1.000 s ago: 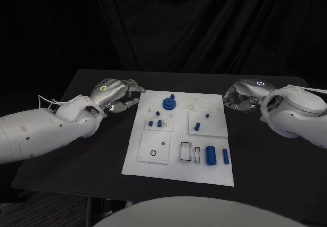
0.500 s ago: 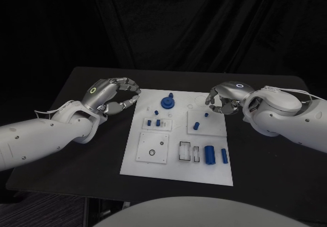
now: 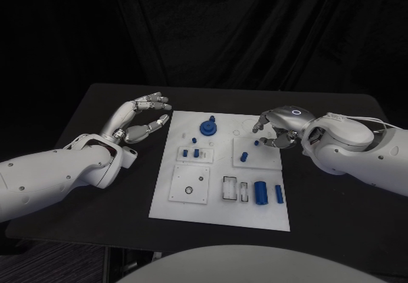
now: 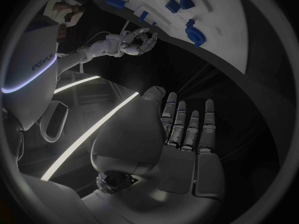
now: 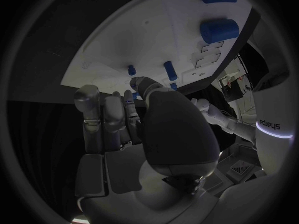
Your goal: Assemble the parts on the task board
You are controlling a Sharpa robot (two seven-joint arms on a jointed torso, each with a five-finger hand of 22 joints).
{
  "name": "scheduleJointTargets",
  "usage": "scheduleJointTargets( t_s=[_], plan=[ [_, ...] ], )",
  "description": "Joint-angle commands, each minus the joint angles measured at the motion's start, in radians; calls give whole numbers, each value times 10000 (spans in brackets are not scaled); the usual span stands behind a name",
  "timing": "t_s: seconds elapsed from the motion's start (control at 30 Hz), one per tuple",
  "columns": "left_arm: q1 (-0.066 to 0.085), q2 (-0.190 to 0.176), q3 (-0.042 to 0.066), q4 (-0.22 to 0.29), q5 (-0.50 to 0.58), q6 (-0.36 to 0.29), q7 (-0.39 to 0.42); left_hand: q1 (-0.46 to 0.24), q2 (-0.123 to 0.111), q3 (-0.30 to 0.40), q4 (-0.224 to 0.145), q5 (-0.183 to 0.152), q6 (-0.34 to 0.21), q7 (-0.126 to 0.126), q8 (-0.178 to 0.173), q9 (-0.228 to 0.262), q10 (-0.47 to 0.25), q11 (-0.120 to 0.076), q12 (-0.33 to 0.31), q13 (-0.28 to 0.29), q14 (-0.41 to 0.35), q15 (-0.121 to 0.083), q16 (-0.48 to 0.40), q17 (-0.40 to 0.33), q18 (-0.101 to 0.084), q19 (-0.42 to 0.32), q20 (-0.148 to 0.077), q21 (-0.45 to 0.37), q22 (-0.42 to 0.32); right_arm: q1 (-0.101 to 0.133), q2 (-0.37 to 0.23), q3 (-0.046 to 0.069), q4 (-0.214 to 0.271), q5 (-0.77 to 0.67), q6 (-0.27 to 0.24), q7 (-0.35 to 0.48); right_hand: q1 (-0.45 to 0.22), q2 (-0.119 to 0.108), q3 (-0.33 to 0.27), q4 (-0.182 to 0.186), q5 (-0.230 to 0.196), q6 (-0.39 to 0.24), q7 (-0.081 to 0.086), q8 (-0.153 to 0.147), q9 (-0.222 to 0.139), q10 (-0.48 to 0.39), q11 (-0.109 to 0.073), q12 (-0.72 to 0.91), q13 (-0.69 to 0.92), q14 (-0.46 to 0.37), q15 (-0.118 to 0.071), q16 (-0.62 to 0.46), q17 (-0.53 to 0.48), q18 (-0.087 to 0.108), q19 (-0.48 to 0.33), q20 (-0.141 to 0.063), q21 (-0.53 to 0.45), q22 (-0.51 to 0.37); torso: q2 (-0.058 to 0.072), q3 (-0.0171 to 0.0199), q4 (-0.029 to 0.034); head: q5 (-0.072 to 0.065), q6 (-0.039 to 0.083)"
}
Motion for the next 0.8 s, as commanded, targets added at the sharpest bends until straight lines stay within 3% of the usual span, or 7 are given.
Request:
scheduleJointTargets(
  t_s=[0.03, 0.23, 0.33, 0.4, 0.5, 0.63, 0.8],
  plan=[
    [-28, 45, 12, -91, 848, 949, 1331, 162, 108, -218, 0, -21, -206, -4, -32, -150, -302, -20, -62, -9, -522, 51, -73, -262, 145, -335, 136, -29, -345, -30, -40, 7, 79, -442, -356, 37, -90, -64, -102, 37, -78, -44, -73, -53, -64, -133, 5, -142, -221, 56, 41, 116, 28, 0, 103, 14, 138, 1066, -13, 21, -34, -9, -2],
    [-50, 170, 11, -353, 890, 1582, 1015, 332, 253, -465, -16, -84, -546, 6, -53, -317, -764, 35, -232, -38, -724, 244, -88, -430, 187, -431, 374, -1, -685, -56, -56, 7, 23, -472, -407, 42, -47, 60, -485, 114, -377, 107, -90, -52, -219, -166, 59, -482, -948, 177, 66, 367, 61, -60, 335, 52, 449, 1149, -9, 7, -11, -45, -2],
    [-65, 277, 11, -555, 896, 1990, 756, 642, 428, -588, -34, -221, -1214, -108, -59, -478, -1178, 364, -491, -75, -1055, 476, -124, -611, 253, -544, 531, -6, -1005, -87, -6, 7, -72, -477, -391, 56, -15, 86, -520, 122, -407, 184, -80, -28, -228, -72, 63, -494, -1068, 209, 64, 408, 61, -75, 396, 52, 536, 1172, -20, 20, -15, -22, -2],
    [-86, 335, 11, -676, 899, 2250, 599, 624, 581, -715, -27, -421, -2021, -174, -107, -613, -1498, 523, -760, -108, -1320, 545, -154, -727, 292, -627, 563, -2, -1195, -111, 21, 7, -111, -478, -388, 65, 7, 100, -558, 133, -514, 204, -108, -34, -249, 51, 60, -493, -1188, 239, 57, 438, 49, -88, 454, 49, 615, 1191, -17, 21, -16, -21, -2],
    [-117, 434, 11, -900, 901, 2695, 473, 209, 1159, -1137, 1, -620, -4327, -390, -250, -906, -2363, 591, -1422, -180, -2095, 462, -233, -929, 320, -1058, 452, -17, -1876, -151, 54, 7, -159, -480, -411, 95, 30, 137, -620, 169, -784, 212, -121, -56, -294, 253, 56, -499, -1407, 267, 55, 472, 14, -100, 512, 45, 674, 1205, -7, 15, -17, -24, -2],
    [-139, 573, 12, -1227, 902, 3320, 435, -629, 1869, -1837, 43, -1093, -6205, -636, -382, -1061, -3278, 132, -2342, -295, -3162, 95, -381, -1090, 302, -2779, 112, -212, -4103, -196, 88, 7, -215, -481, -469, 95, 38, 173, -674, 219, -987, 79, -131, -123, -379, 451, 58, -515, -1631, 306, 54, 530, 2, -114, 572, 42, 743, 1224, -12, 3, -7, -5, -2],
    [-150, 708, 12, -1473, 1699, 3977, 541, -1764, 2662, -2518, 69, -2115, -6744, -1085, -424, -1104, -3664, -223, -2833, -366, -3392, -324, -435, -1146, 319, -3544, -284, -348, -5505, -230, 101, 7, -264, -480, -608, 165, 19, 217, -686, 263, -1007, 55, -119, -120, -410, 533, 68, -521, -1723, 335, 60, 573, 16, -125, 610, 44, 798, 1238, -20, 13, -23, 43, -2]
  ],
)
